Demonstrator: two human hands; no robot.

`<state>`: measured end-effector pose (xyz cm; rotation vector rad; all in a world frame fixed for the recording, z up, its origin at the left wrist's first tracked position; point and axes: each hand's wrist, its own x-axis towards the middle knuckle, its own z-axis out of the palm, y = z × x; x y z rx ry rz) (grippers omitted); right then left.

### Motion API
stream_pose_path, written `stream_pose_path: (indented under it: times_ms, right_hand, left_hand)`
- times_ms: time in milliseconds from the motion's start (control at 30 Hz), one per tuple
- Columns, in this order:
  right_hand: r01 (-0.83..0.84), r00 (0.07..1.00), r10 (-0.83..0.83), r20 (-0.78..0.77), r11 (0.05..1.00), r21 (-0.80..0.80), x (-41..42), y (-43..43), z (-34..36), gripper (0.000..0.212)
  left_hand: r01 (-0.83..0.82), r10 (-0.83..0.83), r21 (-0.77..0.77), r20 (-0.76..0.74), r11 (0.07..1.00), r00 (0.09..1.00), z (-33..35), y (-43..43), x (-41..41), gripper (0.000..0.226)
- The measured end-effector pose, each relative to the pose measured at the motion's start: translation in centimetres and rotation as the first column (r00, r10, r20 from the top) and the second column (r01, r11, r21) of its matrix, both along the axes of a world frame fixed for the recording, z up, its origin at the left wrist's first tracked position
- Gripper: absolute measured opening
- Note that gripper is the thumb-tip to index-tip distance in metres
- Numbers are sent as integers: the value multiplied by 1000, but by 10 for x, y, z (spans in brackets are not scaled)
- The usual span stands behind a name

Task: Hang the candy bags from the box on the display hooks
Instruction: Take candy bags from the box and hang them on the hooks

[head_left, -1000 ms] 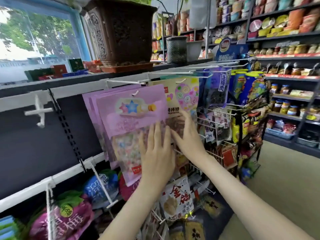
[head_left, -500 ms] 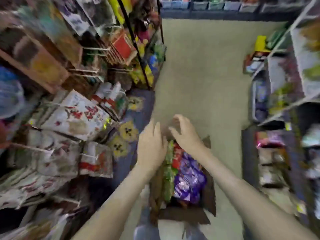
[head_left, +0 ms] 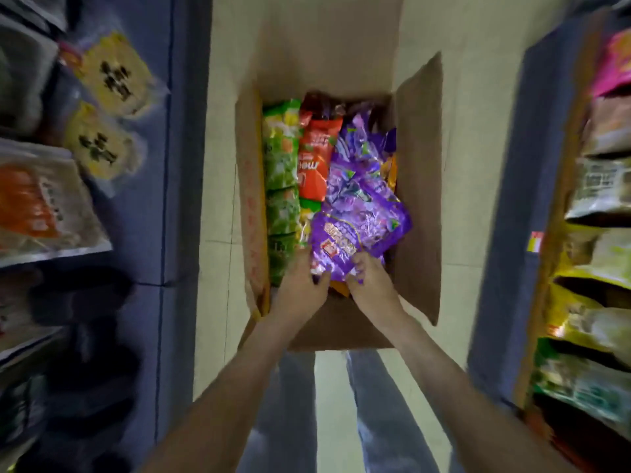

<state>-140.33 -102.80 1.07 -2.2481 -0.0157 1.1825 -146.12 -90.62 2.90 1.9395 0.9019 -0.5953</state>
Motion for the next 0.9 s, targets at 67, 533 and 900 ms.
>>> stream_pose_path:
  times_ms: [67,533,900]
  right_hand:
    - [38,998,-38,-44,999,0,-19,6,-33,28]
    - [125,985,-134,-107,988,-86,-45,101,-94,45]
    - [115,940,-192,-281,956,-269,-77,101,-111,12]
  left_hand:
    - [71,-63,162,-57,984,996,-29,7,-14,64]
    - [393,-213,666,-338,634,917,-81,60,-82,84]
    - [344,-175,642,-313,685,934,-95,106,-109,81]
